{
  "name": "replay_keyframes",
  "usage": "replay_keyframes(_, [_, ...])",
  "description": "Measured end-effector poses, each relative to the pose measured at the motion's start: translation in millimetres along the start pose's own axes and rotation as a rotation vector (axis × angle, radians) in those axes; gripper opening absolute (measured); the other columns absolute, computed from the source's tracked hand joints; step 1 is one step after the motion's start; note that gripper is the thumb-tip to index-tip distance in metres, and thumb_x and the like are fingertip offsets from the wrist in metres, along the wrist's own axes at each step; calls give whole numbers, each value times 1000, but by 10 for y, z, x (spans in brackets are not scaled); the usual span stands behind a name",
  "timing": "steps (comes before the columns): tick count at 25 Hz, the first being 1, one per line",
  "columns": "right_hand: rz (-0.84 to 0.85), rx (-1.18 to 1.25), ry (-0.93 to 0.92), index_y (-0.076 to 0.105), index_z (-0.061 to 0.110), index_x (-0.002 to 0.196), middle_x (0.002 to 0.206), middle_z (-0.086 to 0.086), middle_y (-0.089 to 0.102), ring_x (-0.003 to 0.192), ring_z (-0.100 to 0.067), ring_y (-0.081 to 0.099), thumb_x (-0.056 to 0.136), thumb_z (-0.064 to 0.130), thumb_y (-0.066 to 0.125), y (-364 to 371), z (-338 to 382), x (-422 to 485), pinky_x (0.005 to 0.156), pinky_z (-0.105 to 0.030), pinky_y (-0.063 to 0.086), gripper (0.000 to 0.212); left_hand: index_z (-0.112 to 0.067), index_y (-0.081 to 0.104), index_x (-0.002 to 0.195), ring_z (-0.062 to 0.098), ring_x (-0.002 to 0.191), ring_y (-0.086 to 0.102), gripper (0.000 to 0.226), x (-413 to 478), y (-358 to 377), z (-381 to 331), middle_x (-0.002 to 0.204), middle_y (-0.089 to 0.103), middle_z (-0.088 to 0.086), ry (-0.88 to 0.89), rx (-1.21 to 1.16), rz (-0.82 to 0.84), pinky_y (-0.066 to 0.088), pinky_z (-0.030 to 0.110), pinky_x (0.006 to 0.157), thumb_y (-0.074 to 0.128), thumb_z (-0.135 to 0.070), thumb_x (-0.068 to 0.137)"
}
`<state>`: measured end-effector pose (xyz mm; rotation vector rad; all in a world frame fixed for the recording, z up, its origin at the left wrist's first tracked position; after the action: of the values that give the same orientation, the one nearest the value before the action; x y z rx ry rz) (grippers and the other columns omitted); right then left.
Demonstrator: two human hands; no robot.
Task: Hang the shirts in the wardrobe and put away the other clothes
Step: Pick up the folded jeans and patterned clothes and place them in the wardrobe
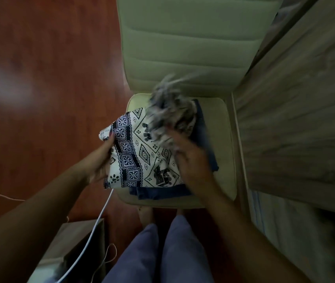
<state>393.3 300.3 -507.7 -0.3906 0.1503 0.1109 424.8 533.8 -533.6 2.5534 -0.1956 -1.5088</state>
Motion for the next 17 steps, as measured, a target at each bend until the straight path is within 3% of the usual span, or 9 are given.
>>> replay_keyframes(1, [179,-102,-34,43,35,137,137,1,54,109,7,53,94,2,45,292,-49,-53,90,-16,46,54,-26,44,136,29,123,55,70,4,2,5,142,49,16,5,11,8,40,56,103,32,-71,83])
replay_keyframes(3, [397,-340,-123,34,25,144,151,-1,38,134,-15,41,89,-5,47,721,-249,-137,107,-38,40,64,-39,55,115,14,102,67,60,-4,53,7,117,65,0,20,34,-10,53,45,88,14,-72,86])
replay_keyframes(5, [496,-473,-160,28,20,147,155,-1,30,142,-21,29,90,1,49,837,-420,-160,111,-48,32,63,-47,60,102,2,85,70,54,24,32,31,94,72,-14,33,93,25,58,33,72,12,-69,88])
replay_keyframes(6, [520,-455,-158,29,19,147,156,-2,28,143,-20,26,92,10,48,818,-444,-168,112,-48,29,59,-47,62,104,3,93,69,50,8,25,31,98,73,-15,41,122,19,59,34,75,21,-70,86])
replay_keyframes(8, [432,-343,-120,38,17,141,153,-2,34,141,-17,29,94,27,43,660,-461,-197,114,-43,27,48,-36,46,134,23,129,50,66,79,-29,92,138,55,-1,46,227,-14,44,52,100,50,-72,78])
replay_keyframes(10, [134,-319,-30,51,14,130,144,-6,45,133,-20,38,92,33,44,395,-557,-189,110,-37,32,43,-22,24,145,36,134,39,99,151,-67,197,152,34,12,74,281,-141,35,58,107,70,-64,70])
replay_keyframes(13, [-238,-402,195,50,6,121,123,-14,53,114,-26,49,87,26,60,84,-816,-142,94,-40,45,40,-20,40,131,29,108,64,73,155,72,292,130,59,10,165,161,-214,51,54,93,77,-44,73])
replay_keyframes(15, [-159,-106,486,39,7,127,120,-11,53,108,-23,54,85,17,67,63,-846,-60,87,-33,49,52,-21,46,127,29,102,67,56,157,175,331,121,65,7,171,70,-203,52,54,90,72,-34,79])
replay_keyframes(17, [-103,151,556,34,10,131,117,-4,53,98,-11,58,85,6,65,40,-778,7,77,-16,50,55,-21,47,129,30,103,68,49,116,333,283,120,67,8,194,-19,-136,52,53,90,67,-27,84])
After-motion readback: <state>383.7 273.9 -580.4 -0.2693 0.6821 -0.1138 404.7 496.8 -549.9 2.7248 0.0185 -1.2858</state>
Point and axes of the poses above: each hand's wrist, its own x-axis towards the middle knuckle, its own y-axis out of the palm, z = x × y, the point moved 1 cm from there along x, towards the middle knuckle
